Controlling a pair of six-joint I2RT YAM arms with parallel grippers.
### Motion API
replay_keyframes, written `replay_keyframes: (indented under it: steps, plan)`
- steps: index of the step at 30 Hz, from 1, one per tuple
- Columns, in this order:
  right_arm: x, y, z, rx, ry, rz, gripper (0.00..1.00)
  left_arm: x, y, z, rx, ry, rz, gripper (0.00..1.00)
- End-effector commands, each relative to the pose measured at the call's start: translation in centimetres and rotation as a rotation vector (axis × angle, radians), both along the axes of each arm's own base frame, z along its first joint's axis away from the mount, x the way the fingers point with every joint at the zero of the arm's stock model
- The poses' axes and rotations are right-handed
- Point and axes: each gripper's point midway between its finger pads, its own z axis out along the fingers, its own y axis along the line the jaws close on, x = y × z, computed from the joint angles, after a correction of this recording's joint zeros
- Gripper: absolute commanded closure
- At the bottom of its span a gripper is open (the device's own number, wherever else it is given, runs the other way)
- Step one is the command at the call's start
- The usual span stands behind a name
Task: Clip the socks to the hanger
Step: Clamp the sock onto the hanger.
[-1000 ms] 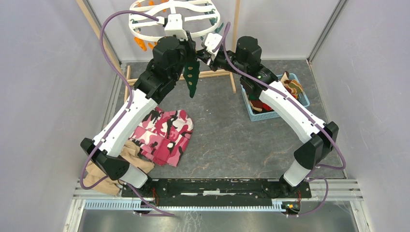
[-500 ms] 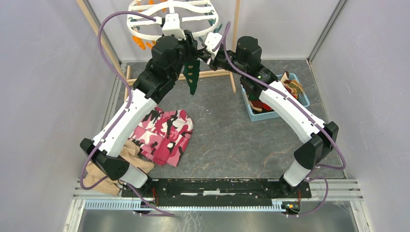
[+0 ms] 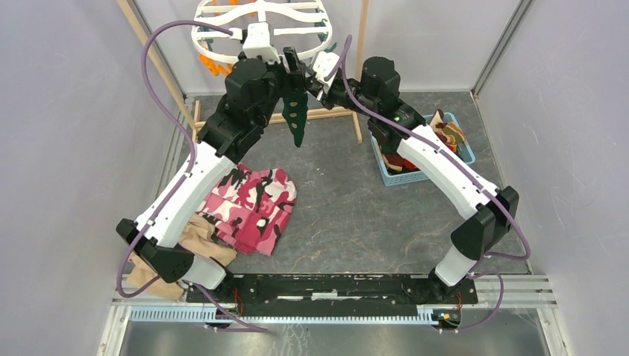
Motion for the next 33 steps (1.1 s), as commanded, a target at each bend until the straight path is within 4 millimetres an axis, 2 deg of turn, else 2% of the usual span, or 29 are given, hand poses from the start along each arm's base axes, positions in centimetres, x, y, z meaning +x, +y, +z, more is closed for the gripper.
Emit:
replay_keyframes:
  steps: [1,4,7,16,22,25,28,31,33]
  plan:
    - [-0.7,-0.5,1.8,0.028,-0.050,-0.009,0.97,-1.9,1.0,2.9,-0.072,-0.063,-0.018,0.23]
    - [-0.7,-0.6,1.5,0.024,-0.045,-0.008,0.95,-2.5,1.2,3.4,-0.080,-0.072,-0.029,0.22]
    - [-0.7,-0.5,1.4,0.025,-0.038,-0.007,0.87,-2.9,1.3,3.5,-0.085,-0.075,-0.040,0.21]
    - [-1.2,-1.0,0.5,0.005,0.003,0.003,0.59,-4.4,1.9,3.2,-0.087,-0.080,-0.064,0.20]
    - [-3.2,-2.8,0.1,-0.031,0.026,0.080,0.39,-6.9,2.1,2.1,-0.071,-0.103,-0.145,0.17]
    - [-4.6,-4.7,-1.0,-0.049,0.058,0.138,0.30,-8.8,1.9,1.5,-0.055,-0.130,-0.225,0.14]
    - [-6.1,-7.6,-2.6,-0.056,0.104,0.193,0.22,-10.9,2.6,0.4,-0.053,-0.131,-0.264,0.12]
    - [-6.9,-10.9,-5.4,-0.072,0.150,0.185,0.16,-13.1,3.0,-2.1,-0.057,-0.115,-0.315,0.09]
    - [-7.2,-13.1,-7.5,-0.086,0.174,0.154,0.12,-14.6,3.0,-4.6,-0.062,-0.102,-0.363,0.05]
